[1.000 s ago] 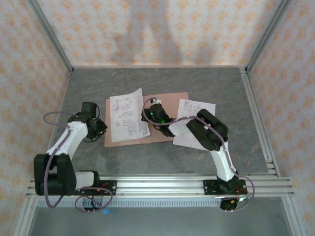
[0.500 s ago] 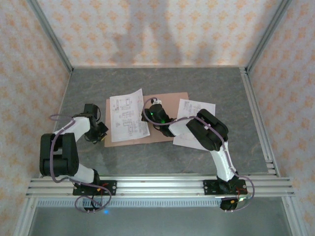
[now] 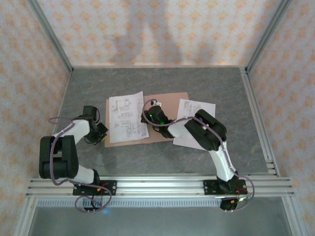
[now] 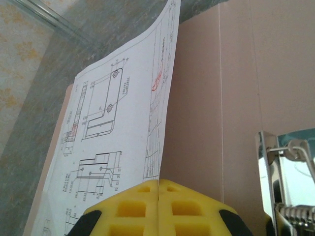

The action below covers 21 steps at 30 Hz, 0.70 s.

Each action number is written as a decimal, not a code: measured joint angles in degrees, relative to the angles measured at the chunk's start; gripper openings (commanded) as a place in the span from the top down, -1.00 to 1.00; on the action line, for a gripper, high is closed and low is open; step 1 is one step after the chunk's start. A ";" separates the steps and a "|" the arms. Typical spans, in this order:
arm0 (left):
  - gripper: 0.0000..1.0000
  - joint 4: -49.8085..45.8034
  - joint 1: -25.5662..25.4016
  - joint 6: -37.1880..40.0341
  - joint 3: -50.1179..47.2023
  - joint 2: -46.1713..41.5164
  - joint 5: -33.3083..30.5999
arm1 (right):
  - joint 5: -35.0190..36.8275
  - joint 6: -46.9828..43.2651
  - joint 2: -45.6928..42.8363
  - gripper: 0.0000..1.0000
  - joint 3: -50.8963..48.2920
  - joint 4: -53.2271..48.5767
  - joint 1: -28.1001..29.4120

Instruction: Put the files into the folder

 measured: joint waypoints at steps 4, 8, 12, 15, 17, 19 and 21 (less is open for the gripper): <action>0.97 0.04 0.00 0.00 -0.04 0.00 0.00 | 0.20 0.42 0.90 1.00 0.13 -0.02 0.42; 0.97 0.11 0.00 0.00 -0.11 -0.04 0.00 | 0.61 0.87 1.05 1.00 0.13 0.39 0.57; 0.97 0.13 0.00 0.00 -0.11 -0.04 0.00 | 1.09 1.75 1.07 1.00 0.13 0.81 0.81; 0.98 0.15 0.00 0.00 -0.13 -0.04 0.02 | 1.57 2.23 1.07 1.00 0.13 1.20 1.11; 0.98 0.33 0.00 -0.02 -0.33 -0.24 0.02 | 1.81 2.69 1.07 1.00 0.13 1.40 1.46; 0.98 0.39 0.00 -0.02 -0.37 -0.31 0.04 | 2.21 3.17 1.07 1.00 0.13 1.68 1.86; 0.98 0.42 0.00 -0.02 -0.37 -0.31 0.04 | 2.73 3.43 1.09 1.00 0.11 2.14 2.19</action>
